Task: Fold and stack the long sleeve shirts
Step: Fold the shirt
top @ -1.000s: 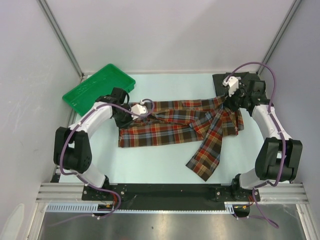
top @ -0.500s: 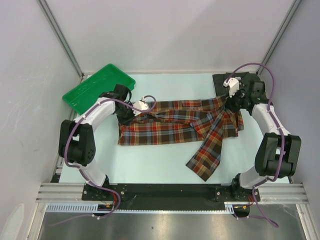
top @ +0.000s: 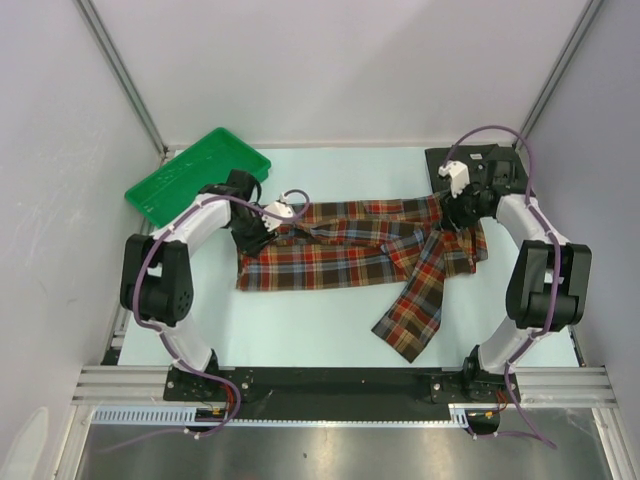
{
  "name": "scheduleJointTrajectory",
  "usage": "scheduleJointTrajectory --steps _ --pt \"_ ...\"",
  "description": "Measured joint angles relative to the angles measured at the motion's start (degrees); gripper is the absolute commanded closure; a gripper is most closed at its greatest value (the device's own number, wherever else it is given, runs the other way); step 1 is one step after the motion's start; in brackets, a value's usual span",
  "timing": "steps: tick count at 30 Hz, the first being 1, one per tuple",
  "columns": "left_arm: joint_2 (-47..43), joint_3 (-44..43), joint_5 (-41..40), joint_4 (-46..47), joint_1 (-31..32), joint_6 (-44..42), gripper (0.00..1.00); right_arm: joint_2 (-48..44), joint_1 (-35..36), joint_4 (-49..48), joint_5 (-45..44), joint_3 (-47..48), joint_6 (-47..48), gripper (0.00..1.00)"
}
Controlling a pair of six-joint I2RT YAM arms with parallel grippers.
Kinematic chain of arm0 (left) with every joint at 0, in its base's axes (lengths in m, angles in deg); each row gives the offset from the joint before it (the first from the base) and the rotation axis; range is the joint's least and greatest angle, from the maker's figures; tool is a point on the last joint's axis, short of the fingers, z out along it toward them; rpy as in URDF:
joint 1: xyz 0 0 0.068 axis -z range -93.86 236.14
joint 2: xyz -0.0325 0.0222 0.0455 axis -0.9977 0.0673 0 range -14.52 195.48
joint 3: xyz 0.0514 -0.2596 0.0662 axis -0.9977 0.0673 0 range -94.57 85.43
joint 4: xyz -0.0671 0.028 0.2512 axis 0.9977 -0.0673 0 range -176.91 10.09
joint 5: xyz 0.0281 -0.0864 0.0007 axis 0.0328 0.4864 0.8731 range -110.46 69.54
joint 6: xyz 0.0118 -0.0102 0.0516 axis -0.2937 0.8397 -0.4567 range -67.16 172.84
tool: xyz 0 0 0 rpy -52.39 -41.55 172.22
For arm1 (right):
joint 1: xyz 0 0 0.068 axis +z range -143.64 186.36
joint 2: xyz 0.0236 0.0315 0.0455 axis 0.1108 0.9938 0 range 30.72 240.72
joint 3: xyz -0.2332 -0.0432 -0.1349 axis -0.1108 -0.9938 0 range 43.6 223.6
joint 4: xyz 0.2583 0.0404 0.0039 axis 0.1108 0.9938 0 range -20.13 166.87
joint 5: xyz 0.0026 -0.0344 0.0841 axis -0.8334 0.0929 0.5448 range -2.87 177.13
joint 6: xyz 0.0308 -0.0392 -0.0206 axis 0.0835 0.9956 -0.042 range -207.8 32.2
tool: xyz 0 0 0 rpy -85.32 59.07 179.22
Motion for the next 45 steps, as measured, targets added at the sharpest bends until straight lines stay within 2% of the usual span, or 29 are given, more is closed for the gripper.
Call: scheduleJointTrajectory --steps 1,3,5,6,9,13,19,25,29,32,40,45 --pt "-0.04 0.0 1.01 -0.33 -0.76 0.81 0.37 0.46 -0.22 1.97 -0.13 1.53 0.61 0.26" --pt "-0.39 0.0 3.04 -1.49 -2.97 1.64 0.35 0.66 -1.9 6.88 -0.02 4.61 1.95 0.25" --pt "-1.44 0.37 4.55 -2.58 -4.87 1.77 0.34 0.66 -4.74 11.5 0.39 7.58 3.56 0.28" --pt "-2.71 1.16 5.16 -3.02 -5.88 1.66 0.34 0.66 -6.78 14.34 0.63 9.09 4.39 0.35" --pt "-7.52 4.72 6.1 -3.52 -6.64 1.03 0.33 0.63 -10.51 20.94 1.49 10.88 6.38 0.42" --pt "-12.52 9.94 6.93 -4.07 -6.23 -0.17 0.32 0.63 -10.47 26.6 2.16 8.35 6.93 0.45" --pt "-13.77 15.65 6.73 -2.21 -4.17 -2.51 0.3 4.76 -8.74 27.08 1.11 3.93 4.09 0.48" --pt "-17.2 23.89 3.52 3.52 2.45 -5.01 0.29 9.09 -8.92 24.65 -1.7 1.53 0.98 0.49" --pt "-17.42 27.28 1.03 7.52 4.72 -5.46 0.3 9.18 -8.92 23.37 -3.39 0.57 -0.17 0.51" --pt "-17.38 29.38 -1.01 10.51 5.38 -5.86 0.34 9.18 -8.94 22.1 -5.03 -0.61 -0.72 0.56" --pt "-17.4 30.16 -4.26 13.09 5.84 -6.4 0.51 9.18 -11.5 21.7 -6.49 -1.29 -0.98 0.54" --pt "-17.38 30.27 -5.35 13.99 5.84 -6.73 0.51 9.18 -13.46 22.12 -5.6 -1.29 -1.16 0.52"
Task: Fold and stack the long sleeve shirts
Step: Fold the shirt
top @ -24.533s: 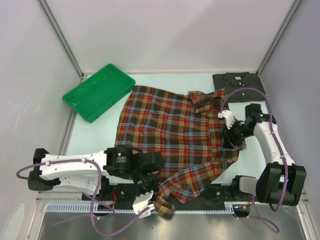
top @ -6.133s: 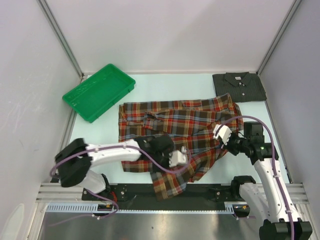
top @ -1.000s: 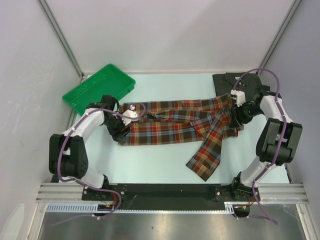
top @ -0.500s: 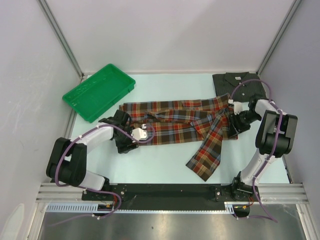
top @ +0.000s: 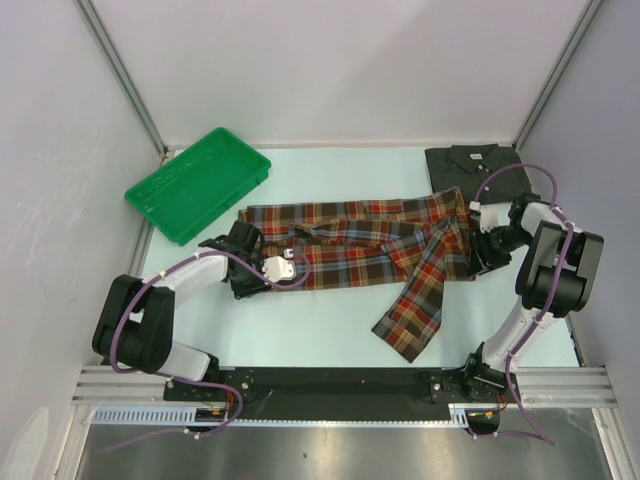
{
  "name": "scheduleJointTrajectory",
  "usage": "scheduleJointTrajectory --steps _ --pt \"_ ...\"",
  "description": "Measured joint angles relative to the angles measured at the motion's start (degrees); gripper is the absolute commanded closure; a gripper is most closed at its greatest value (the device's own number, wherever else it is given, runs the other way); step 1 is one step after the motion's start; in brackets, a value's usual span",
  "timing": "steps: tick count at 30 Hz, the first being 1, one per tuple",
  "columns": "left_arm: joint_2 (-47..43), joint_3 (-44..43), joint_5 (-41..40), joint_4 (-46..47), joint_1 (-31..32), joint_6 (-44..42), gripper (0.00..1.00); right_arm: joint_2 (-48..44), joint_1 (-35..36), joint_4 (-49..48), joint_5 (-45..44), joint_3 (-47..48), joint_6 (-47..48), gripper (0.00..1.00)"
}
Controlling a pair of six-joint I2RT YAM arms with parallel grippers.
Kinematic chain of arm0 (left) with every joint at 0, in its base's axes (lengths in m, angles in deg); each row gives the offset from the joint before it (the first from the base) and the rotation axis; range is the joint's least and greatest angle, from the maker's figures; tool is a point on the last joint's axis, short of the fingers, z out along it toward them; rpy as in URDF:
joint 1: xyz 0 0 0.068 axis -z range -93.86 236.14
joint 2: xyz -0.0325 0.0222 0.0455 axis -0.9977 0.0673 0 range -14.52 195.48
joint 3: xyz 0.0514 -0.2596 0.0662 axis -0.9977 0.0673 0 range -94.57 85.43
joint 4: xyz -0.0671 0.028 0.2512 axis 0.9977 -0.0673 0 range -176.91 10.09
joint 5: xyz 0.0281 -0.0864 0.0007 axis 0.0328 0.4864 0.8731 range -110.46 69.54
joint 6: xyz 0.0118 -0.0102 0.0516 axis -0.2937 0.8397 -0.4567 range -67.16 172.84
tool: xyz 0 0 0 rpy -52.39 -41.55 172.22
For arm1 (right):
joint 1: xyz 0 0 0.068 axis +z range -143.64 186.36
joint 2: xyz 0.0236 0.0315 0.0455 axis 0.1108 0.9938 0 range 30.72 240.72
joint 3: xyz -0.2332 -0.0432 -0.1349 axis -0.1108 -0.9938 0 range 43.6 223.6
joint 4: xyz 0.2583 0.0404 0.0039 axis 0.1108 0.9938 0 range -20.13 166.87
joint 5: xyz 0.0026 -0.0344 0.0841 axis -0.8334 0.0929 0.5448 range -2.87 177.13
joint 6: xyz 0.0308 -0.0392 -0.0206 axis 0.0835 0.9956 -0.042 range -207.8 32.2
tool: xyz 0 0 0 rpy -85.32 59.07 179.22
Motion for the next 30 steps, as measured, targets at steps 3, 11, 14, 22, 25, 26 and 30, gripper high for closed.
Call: scheduleJointTrajectory --steps 3,11,14,22,25,26,30 --pt "0.09 -0.04 -0.24 0.13 0.0 0.02 0.48 0.0 0.24 0.46 1.25 0.02 -0.31 0.51" --pt "0.9 -0.44 -0.98 0.52 0.0 0.48 0.83 0.79 1.38 1.05 3.85 0.02 -0.85 1.0" --pt "0.7 0.13 -1.18 1.09 0.02 0.35 0.99 1.2 1.49 1.16 2.95 0.0 -0.9 1.0" --pt "-5.29 5.35 -1.6 1.31 0.07 -4.09 1.0 -1.92 1.49 3.21 0.26 -3.23 1.79 1.0" --pt "-7.1 6.54 -1.68 -0.09 0.07 -5.2 0.79 -6.25 1.9 5.18 -0.42 -6.8 3.45 0.97" --pt "-7.5 6.82 -1.79 -0.55 0.07 -5.68 0.69 -7.45 2.14 5.84 -0.63 -7.58 3.67 0.89" --pt "-7.63 5.95 -1.99 -1.97 0.04 -5.18 0.44 -8.59 3.02 7.28 -0.44 -7.39 3.65 0.56"
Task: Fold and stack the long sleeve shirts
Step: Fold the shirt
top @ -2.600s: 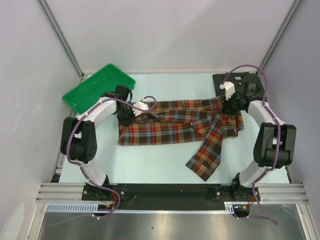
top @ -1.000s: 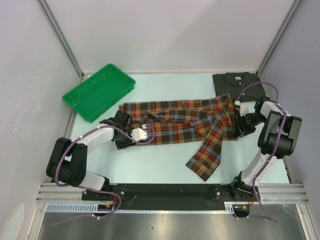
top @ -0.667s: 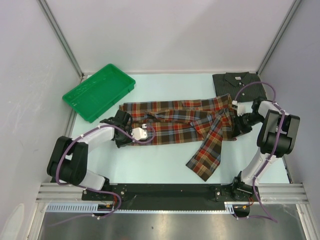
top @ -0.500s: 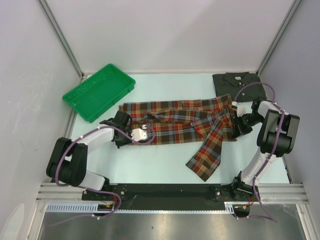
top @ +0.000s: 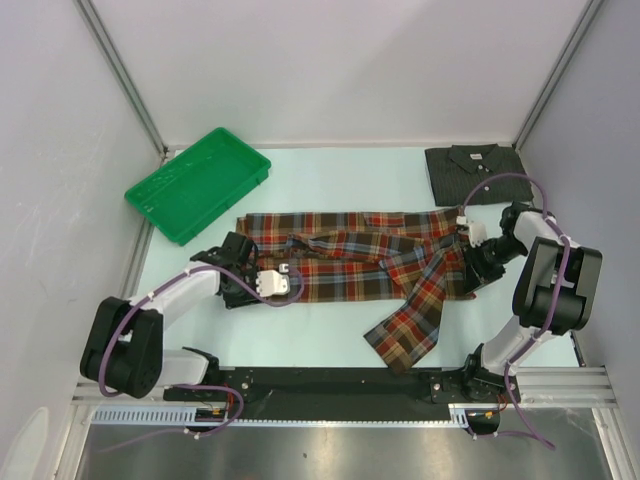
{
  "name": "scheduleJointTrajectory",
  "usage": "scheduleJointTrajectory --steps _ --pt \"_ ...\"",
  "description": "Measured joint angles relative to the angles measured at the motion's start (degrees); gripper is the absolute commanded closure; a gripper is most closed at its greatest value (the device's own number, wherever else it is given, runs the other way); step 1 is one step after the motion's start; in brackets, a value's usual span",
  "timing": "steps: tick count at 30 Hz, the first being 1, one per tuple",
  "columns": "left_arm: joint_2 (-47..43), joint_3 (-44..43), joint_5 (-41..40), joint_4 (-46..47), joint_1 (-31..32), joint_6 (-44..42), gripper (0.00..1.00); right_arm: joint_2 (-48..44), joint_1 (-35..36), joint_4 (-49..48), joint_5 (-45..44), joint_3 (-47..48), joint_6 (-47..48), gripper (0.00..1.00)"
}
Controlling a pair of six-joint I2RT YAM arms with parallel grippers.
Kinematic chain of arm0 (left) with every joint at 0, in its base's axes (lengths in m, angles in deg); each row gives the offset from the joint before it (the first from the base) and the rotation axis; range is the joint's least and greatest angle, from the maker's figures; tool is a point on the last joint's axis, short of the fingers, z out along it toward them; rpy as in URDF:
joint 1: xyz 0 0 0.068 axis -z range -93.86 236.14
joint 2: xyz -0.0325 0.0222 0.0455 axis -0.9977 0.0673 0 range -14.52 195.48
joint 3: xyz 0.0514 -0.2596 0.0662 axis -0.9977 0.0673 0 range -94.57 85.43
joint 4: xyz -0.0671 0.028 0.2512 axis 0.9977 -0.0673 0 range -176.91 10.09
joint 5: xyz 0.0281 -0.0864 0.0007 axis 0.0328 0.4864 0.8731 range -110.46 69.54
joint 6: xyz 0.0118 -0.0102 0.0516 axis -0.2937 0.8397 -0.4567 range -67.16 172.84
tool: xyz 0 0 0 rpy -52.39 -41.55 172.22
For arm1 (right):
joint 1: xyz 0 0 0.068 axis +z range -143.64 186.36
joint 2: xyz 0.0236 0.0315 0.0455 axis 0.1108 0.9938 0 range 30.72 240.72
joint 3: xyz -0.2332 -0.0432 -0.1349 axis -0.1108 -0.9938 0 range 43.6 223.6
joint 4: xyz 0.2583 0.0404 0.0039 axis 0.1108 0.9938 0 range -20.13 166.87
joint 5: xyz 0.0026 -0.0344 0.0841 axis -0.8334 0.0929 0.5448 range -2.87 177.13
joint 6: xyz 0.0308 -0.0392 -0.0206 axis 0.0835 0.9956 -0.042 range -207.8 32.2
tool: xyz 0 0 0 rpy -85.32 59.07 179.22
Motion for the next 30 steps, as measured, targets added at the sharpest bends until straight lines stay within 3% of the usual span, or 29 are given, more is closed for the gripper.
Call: scheduleJointTrajectory --steps 2,5,6,7,11,17,22,27,30 --pt "0.2 -1.9 1.18 -2.23 -0.02 1.25 0.34 -0.09 -0.15 1.38 0.5 1.18 0.61 0.46" --pt "0.17 -6.67 4.76 -5.42 -0.04 3.39 0.14 -1.44 -1.03 3.72 1.77 3.91 4.35 0.18" --pt "0.07 -9.01 6.75 -6.29 -0.04 4.72 0.01 -2.51 -1.16 4.37 2.38 4.7 5.84 0.05" --pt "-0.26 -10.97 8.44 -6.62 -0.04 5.73 0.01 -4.09 -1.25 5.05 2.99 5.42 7.93 0.03" --pt "-1.73 -18.1 14.29 -7.91 -0.02 11.19 0.01 -11.41 2.64 7.96 5.75 7.39 16.15 0.02" --pt "-2.49 -26.8 20.26 -7.93 -0.02 22.03 0.01 -16.94 24.37 5.81 8.9 2.78 22.49 0.05" --pt "-10.45 -26.36 17.16 -2.1 -0.02 32.06 0.0 -15.54 40.09 -0.24 8.31 -4.09 23.41 0.08" --pt "-22.43 -23.04 15.21 2.6 -0.04 38.86 0.01 -12.41 48.33 -7.08 6.84 -7.41 22.84 0.09" --pt "-25.27 -22.14 16.37 2.84 -0.02 41.77 0.01 -12.15 51.8 -11.26 5.38 -10.12 22.08 0.11"
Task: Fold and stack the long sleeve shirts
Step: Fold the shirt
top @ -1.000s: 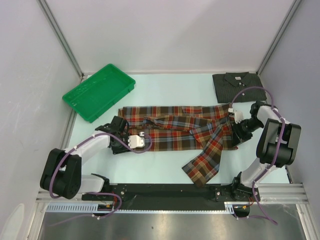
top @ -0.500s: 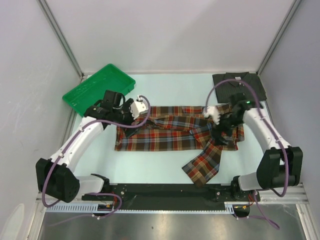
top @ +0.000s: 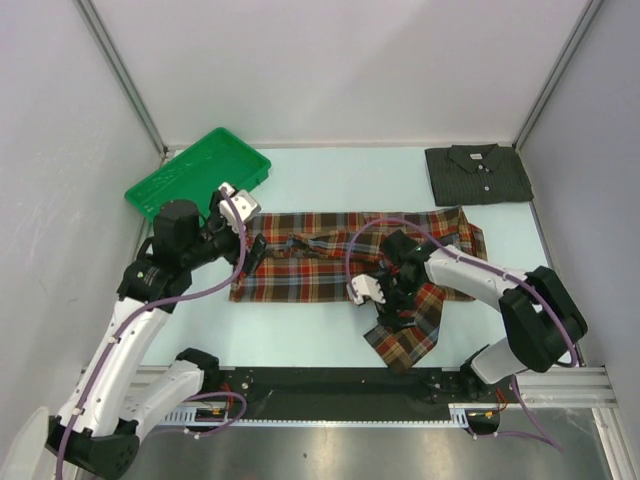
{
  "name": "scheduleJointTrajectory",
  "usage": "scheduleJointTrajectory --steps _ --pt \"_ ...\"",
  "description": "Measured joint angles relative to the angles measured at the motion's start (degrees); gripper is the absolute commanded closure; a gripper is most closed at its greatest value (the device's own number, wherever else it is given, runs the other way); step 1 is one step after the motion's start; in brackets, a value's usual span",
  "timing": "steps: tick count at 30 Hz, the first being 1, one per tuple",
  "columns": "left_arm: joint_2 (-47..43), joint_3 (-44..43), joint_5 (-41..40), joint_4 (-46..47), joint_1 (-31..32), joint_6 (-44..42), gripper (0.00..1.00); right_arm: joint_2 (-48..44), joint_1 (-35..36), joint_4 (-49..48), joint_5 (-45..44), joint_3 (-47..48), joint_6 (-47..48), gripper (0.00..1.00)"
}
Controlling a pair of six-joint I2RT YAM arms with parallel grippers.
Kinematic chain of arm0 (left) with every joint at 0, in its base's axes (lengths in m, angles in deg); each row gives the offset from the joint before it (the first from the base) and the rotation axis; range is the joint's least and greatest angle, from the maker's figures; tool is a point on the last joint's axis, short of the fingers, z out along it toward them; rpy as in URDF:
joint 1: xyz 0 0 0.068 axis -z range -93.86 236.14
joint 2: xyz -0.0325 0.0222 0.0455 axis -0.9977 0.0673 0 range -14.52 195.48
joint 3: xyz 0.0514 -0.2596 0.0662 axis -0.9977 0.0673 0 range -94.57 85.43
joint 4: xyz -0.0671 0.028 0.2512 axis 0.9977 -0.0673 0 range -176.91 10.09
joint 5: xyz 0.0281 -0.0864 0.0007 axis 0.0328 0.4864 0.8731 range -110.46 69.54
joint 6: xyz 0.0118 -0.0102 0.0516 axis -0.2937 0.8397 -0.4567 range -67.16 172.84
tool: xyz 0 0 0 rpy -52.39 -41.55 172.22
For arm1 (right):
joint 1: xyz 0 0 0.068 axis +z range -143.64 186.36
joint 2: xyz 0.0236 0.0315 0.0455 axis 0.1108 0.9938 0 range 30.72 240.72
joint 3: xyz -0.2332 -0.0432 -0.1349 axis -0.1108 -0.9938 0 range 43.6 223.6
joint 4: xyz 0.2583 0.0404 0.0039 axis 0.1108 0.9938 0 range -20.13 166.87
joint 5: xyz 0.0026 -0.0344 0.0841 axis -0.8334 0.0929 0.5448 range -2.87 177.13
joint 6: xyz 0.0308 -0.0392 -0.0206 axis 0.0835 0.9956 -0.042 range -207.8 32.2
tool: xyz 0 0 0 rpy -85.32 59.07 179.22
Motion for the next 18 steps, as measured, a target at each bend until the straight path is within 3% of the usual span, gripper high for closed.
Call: scheduleJointTrajectory --steps 7,13,15,16,18 --pt "0.48 1.57 1.86 -8.5 -0.35 1.62 0.01 2.34 5.29 -6.67 -2.14 -3.87 -1.6 0.23" --pt "-1.97 4.83 0.15 -10.32 -0.46 1.99 0.01 -1.36 9.62 -11.76 -4.09 -8.41 -1.27 0.61" --pt "-2.1 5.01 -0.35 -10.05 -0.57 2.1 0.01 -3.21 10.71 -12.24 -4.35 -10.12 -1.22 0.91" --pt "-2.1 5.03 -0.44 -9.79 -0.68 2.25 0.01 -3.76 10.99 -11.82 -4.26 -10.56 -1.51 1.0" --pt "-1.88 5.03 -0.59 -9.2 -0.83 2.43 0.01 -4.15 11.1 -11.32 -4.09 -10.67 -1.62 1.0"
